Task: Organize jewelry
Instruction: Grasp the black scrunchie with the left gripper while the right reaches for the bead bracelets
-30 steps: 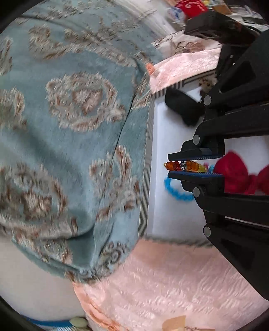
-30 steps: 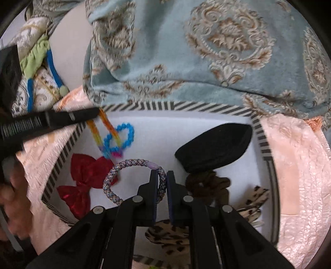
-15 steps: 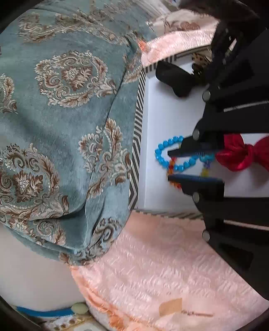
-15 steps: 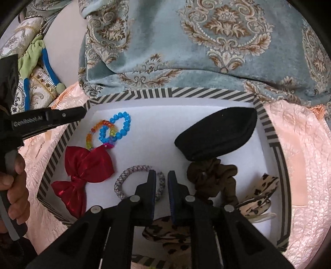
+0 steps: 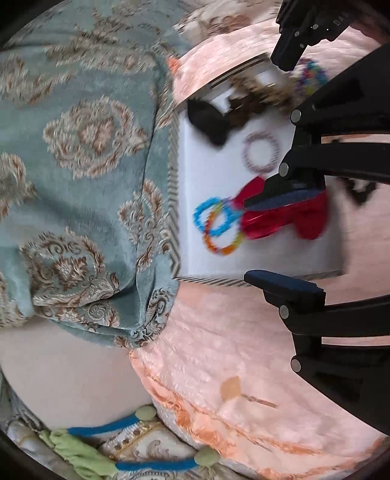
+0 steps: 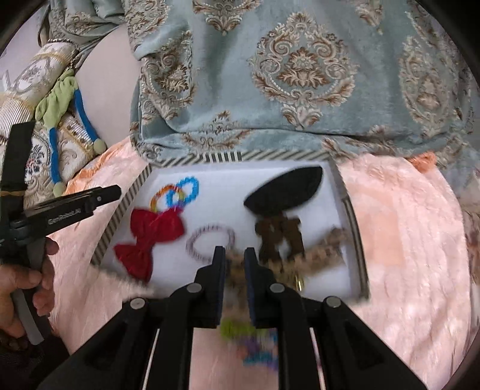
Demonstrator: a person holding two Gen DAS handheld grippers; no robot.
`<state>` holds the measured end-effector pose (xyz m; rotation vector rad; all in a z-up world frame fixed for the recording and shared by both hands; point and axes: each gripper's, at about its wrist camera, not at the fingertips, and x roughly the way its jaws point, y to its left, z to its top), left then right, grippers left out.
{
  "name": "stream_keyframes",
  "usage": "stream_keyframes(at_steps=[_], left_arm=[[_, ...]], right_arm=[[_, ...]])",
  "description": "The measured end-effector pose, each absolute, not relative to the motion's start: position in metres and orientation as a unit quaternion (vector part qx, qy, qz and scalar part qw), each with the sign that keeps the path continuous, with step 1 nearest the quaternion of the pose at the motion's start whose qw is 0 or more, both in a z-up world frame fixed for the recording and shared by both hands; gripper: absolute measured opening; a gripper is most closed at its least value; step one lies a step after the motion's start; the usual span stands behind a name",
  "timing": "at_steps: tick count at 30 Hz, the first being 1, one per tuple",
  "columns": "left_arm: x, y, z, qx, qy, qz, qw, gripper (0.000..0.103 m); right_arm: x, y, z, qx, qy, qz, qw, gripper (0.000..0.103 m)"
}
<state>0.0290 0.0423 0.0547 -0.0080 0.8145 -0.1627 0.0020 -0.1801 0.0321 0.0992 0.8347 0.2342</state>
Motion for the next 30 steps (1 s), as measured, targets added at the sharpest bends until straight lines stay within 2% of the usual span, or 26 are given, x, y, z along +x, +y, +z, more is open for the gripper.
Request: stream_keyframes(at_steps=[9,17,30], left_arm=[[-0.043,0.027,0.029,0.014,0.416,-0.112,0.902,0.024],[-0.050,0.032,0.002,0.001,0.452,-0.116,0.884,0.024],[-0.044,0.016,-0.007,0.004,0.455,-0.129,0.881,0.024]], right_arm=[[-0.086,-0.201,0.001,0.063,0.429,0.078,0.898,0.026],[-0.088,-0.246,-0.023,0.125,0.459,0.039,0.879,0.026],[-0.079,-0.246,-0.029,0.171,0.462,0.051,0.869,0.026]])
